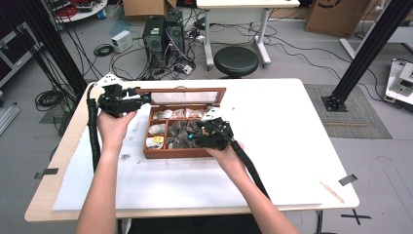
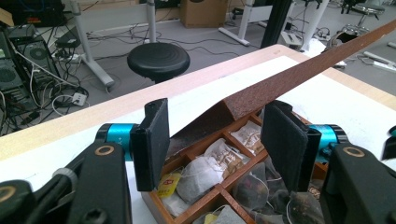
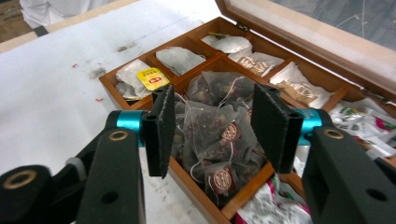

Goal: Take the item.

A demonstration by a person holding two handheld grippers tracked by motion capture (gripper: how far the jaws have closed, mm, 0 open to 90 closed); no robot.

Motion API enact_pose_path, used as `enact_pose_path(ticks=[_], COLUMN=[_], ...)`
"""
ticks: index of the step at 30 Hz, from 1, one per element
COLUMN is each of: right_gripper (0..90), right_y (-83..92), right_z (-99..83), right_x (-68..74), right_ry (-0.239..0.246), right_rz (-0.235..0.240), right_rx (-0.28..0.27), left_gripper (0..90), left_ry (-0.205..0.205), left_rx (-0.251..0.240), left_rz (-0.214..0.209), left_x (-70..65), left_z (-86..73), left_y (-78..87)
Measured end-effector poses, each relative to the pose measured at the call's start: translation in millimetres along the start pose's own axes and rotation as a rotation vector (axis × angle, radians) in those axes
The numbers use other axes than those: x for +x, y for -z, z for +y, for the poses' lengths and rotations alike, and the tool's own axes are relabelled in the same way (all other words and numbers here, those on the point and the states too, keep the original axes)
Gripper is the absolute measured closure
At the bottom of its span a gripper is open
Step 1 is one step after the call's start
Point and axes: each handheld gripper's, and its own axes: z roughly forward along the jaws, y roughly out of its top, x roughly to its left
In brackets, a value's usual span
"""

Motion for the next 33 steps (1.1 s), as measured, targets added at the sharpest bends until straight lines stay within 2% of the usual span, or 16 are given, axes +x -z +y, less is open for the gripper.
enact_pose_path(ticks=[9, 20, 23, 29, 33], right_gripper=[56.2, 56.9, 60.5, 79.7, 89.7], right_y=[-38.0, -62.0, -68.5, -72.1, -69.0], right_z=[-3.7, -6.2, -6.3, -6.6, -5.5], right_x=[8.5, 7.5, 9.4, 11.5, 10.6], right_ry=[-0.002, -0.010, 0.004, 0.034, 0.036], right_rz=[-0.002, -0.018, -0.021, -0.034, -0.032], right_rx=[0.053, 0.082, 0.102, 0.117, 0.101], left_gripper=[42.4, 42.3, 42.2, 42.2, 42.1], left_ry=[-0.003, -0.001, 0.004, 0.002, 0.005], left_rx=[0.005, 0.008, 0.004, 0.007, 0.007], left_rz=[0.001, 0.002, 0.000, 0.003, 0.002], left_x=[-0.5, -0.5, -0.3, -0.6, -0.4], left_z=[0.2, 0.3, 0.2, 0.4, 0.3], left_y=[0.3, 0.2, -0.2, -0.1, -0.1])
